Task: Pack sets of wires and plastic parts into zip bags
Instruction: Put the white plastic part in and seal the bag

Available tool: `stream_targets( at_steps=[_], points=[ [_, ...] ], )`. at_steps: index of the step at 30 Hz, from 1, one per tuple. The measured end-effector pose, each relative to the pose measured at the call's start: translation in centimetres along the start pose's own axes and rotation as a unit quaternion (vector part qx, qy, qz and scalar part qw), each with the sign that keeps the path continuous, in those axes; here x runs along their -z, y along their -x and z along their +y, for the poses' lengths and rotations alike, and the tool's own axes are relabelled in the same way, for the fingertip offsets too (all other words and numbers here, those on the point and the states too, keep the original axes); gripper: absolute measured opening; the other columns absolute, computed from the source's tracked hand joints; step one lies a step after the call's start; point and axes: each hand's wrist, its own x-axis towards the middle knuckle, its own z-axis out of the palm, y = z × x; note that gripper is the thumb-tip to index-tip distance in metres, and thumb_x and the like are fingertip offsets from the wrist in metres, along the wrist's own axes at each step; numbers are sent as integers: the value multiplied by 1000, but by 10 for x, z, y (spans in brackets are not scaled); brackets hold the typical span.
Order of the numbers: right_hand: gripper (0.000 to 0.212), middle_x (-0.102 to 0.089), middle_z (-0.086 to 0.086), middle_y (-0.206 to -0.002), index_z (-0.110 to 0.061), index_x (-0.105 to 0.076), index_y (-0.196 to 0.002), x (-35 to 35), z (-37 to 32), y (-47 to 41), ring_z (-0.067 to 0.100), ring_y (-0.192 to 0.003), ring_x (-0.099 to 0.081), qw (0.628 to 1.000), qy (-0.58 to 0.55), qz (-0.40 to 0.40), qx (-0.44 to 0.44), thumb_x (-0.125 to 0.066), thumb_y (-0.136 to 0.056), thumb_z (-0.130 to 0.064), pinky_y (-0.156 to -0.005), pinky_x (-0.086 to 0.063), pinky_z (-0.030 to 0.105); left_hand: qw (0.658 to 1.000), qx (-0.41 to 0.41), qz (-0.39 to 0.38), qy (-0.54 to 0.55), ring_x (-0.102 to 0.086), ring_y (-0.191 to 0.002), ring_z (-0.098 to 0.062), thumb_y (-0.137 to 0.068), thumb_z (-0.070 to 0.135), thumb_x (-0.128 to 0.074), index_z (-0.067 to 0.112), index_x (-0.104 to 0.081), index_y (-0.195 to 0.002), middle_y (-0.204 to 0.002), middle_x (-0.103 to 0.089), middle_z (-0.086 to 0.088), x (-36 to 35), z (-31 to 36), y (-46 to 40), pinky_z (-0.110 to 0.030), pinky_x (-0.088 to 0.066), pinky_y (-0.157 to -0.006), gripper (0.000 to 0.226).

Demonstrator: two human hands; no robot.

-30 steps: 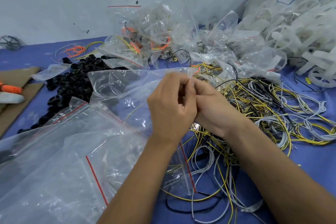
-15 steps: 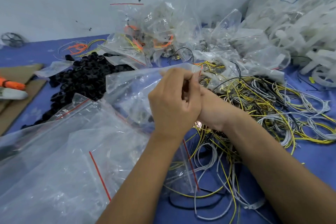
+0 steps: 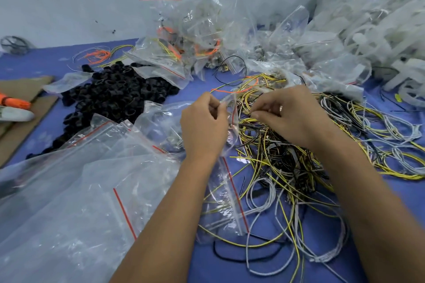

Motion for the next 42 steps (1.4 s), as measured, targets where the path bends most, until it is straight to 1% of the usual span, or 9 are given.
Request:
stream_targets(
  at_steps=[5,11,17,21,24,27,31,35,42],
  points=[
    [9,-69,-11,-89,-28,-78,-97,-12,-10,1,21,-94,-52,993,116,-21,13,-72,-92,-33,-86,-49,41,992,65,109,-28,-58,-65,-19,-91,23,-67,22,-54,-75,-61,-54,13,8,-7,-5,-32,-36,-61,20],
    [28,-63,-5,-113,-31,-73,-115,-27,-17,-1,23,-123,-45,973,219,-76,-18,-69,-92,-44,-97,-42,34,989,66,132,15,-55,-59,-1,-90,20,-66,20,-57,-76,-60,-55,15,10,-2,-3,-11,-33,-55,17],
    [10,-66,-6,-97,-27,-77,-98,-26,-16,-1,22,-110,-53,986,155,-29,-47,-73,-89,-25,-85,-48,36,980,48,178,74,-55,-60,1,-90,16,-66,18,-57,-76,-62,-55,17,15,4,-4,-14,-39,-58,17],
    [9,-72,-7,-81,-23,-78,-88,-20,-11,0,6,-73,-61,990,26,104,-94,-79,-82,-16,-75,-52,32,974,41,197,101,-56,-60,1,-90,14,-66,16,-57,-76,-62,-55,17,15,6,-4,-11,-38,-58,16],
    [10,-70,-13,-73,-22,-77,-86,-17,-10,0,-1,-59,-55,962,-95,224,-126,-82,-80,-18,-62,-41,13,975,37,191,109,-55,-60,0,-90,14,-65,15,-58,-77,-62,-55,16,15,6,-4,-13,-40,-58,16],
    [11,-70,-9,-75,-21,-77,-92,-14,-13,-2,1,-61,-54,919,-232,289,-136,-81,-83,-17,-62,-44,16,976,25,183,113,-56,-61,3,-90,12,-66,16,-57,-76,-62,-53,18,14,7,-2,-10,-39,-58,17],
    [14,-66,-2,-75,-19,-78,-98,-8,-14,-5,13,-63,-54,858,-408,272,-155,-77,-89,-8,-55,-46,23,979,11,170,111,-56,-62,4,-91,12,-68,15,-57,-77,-62,-53,18,13,9,0,-8,-38,-59,19],
    [8,-68,0,-70,-13,-77,-91,-4,-15,-5,14,-57,-55,826,-471,276,-139,-75,-90,-5,-49,-46,25,981,3,161,108,-56,-61,4,-91,12,-69,17,-56,-76,-61,-54,18,13,9,0,-6,-37,-60,20],
    [17,-65,1,-60,-9,-72,-101,-7,-10,-4,16,-42,-51,873,-392,253,-146,-80,-87,-14,-42,-41,24,986,9,121,118,-55,-58,-4,-93,18,-69,18,-56,-76,-62,-58,14,9,7,2,-18,-42,-59,21]
  ],
)
